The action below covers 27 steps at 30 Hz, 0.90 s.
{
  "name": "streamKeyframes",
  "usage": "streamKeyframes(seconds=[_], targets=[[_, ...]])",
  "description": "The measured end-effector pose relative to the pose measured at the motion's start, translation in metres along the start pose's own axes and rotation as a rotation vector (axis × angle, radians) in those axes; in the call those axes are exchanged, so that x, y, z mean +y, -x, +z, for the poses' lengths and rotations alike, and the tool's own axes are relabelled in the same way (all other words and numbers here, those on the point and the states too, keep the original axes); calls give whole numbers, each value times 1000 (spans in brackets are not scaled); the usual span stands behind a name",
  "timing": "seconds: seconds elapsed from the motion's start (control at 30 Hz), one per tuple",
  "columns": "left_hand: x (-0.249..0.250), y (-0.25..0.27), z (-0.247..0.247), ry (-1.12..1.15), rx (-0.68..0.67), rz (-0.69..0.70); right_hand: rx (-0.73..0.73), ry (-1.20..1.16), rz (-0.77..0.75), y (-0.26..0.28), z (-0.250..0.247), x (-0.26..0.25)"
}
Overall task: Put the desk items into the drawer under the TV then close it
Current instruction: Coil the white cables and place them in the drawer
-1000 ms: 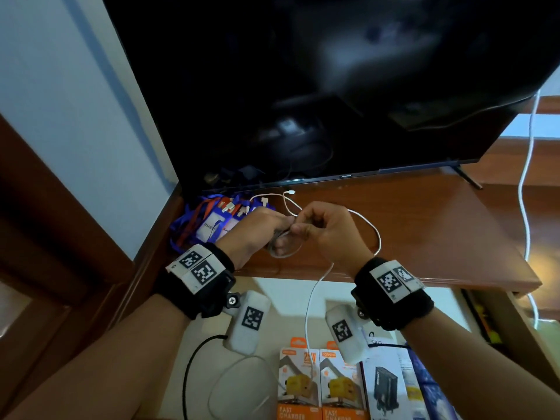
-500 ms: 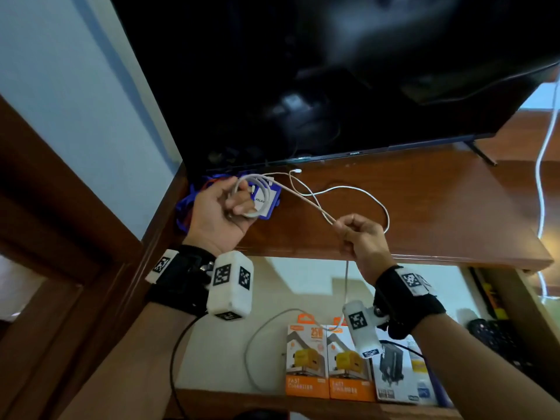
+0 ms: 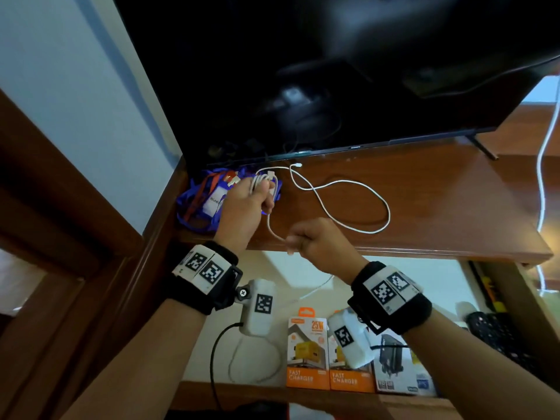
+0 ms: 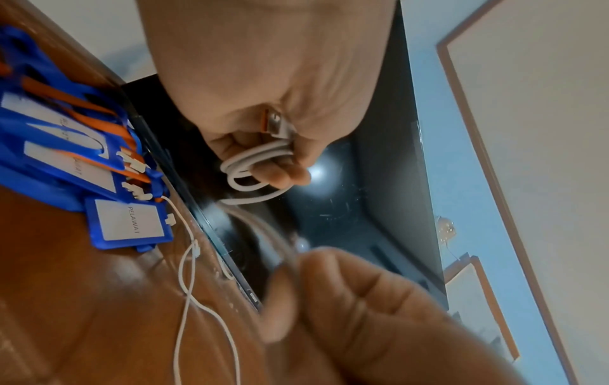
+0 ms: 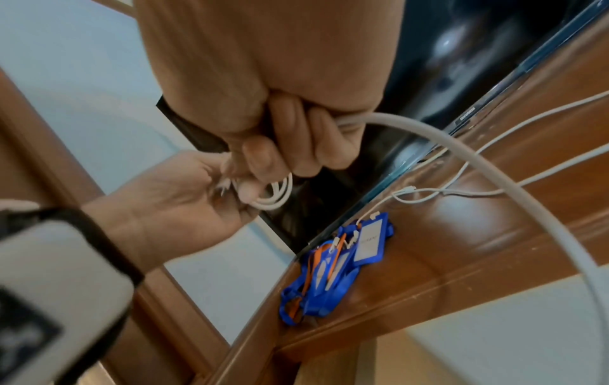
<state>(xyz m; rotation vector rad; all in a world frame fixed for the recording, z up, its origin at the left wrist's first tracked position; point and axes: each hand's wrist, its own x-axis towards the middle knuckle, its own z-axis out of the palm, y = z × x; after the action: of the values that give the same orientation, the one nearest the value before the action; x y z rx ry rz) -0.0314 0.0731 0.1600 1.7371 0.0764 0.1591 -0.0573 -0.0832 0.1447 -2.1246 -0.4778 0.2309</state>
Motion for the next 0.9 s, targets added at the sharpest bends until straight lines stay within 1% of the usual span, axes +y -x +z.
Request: streamKeyframes(seconds=[0.1,0.17,0.27,0.33,0.4,0.5,0.6,0.67,0.73,0.83,0.9], targets=[[-7,1,-6,-47,23,-3,45,-152,55,0,-8,4],[-6,2,-8,-29,10,3,22,-222,58,4,-13,4],[-1,9,-4,-57,-126,-2,-62,-320,-3,9,-17,-2],[2,17,0,-103,-235,-27,-51,-419,-23,9,-21,-7],[4,24,2,-80,-335,-60,59,-502,-13,6,-26,-10],[5,32,1,114,-433,-154,267,-580,28,2,-34,-10],[7,34,3,227,-496,-198,385,-592,62,1,-29,-6],[7,33,4,305,-490,-233,451,-559,60,2,-19,1],[4,30,1,453,-413,-295,472,-638,86,4,-9,15],[3,25,-9,737,-268,-363,401,-824,171,11,2,35],[5,20,-17,921,-199,-355,355,-823,235,16,7,44]])
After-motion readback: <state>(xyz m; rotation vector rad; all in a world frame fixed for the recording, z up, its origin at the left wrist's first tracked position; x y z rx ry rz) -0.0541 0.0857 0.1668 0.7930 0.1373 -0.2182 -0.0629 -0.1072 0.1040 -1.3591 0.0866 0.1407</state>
